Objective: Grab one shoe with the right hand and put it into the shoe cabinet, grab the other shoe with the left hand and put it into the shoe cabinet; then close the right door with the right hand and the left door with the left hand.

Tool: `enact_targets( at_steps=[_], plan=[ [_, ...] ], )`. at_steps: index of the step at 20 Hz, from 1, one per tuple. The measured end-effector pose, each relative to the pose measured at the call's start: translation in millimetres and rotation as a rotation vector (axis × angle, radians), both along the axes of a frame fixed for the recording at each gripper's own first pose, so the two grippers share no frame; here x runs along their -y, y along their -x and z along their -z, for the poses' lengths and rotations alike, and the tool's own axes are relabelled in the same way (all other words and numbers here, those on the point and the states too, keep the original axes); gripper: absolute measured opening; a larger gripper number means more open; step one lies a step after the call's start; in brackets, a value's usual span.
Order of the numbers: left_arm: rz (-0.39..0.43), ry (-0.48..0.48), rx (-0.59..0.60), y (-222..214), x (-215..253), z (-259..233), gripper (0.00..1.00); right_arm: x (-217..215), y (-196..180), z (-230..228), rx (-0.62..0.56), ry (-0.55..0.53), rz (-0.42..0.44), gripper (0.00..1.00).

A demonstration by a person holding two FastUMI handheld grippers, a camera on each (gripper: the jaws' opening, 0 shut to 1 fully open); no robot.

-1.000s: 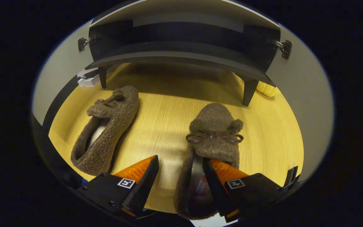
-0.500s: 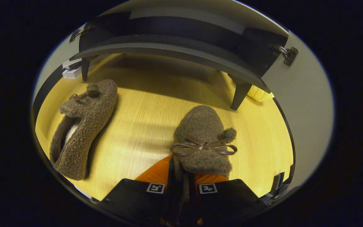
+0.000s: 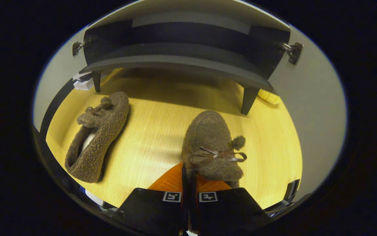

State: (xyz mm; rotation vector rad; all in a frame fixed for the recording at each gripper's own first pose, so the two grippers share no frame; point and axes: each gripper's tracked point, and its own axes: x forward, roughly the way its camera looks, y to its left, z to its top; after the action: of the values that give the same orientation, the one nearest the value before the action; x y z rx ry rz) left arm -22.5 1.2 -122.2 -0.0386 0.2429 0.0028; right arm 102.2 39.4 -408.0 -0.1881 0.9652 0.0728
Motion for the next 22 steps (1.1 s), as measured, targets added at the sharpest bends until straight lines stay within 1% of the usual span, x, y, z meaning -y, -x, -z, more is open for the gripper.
enact_targets(
  at_steps=[2,4,9,11,14,17,22],
  plan=[
    [0.016,-0.003,0.004,1,3,0,0.94,-4,9,-12,0.000,-0.081,0.070,0.05],
    [0.037,0.002,0.002,2,9,1,0.94,-2,16,-25,0.017,-0.119,0.102,0.05],
    [0.065,0.005,0.004,-1,14,3,0.94,-4,48,-67,0.045,-0.172,0.093,0.05],
    [0.076,0.013,0.006,-6,18,3,0.94,-10,64,-86,0.056,-0.192,0.078,0.05],
    [0.099,0.013,0.011,-11,24,2,0.94,-24,77,-118,0.069,-0.235,0.054,0.05],
    [0.123,0.009,0.015,-14,26,-2,0.94,-38,73,-166,0.126,-0.271,0.020,0.05],
    [0.144,0.030,0.024,-20,28,-5,0.94,-59,39,-261,0.281,-0.331,-0.042,0.06]
  ],
)
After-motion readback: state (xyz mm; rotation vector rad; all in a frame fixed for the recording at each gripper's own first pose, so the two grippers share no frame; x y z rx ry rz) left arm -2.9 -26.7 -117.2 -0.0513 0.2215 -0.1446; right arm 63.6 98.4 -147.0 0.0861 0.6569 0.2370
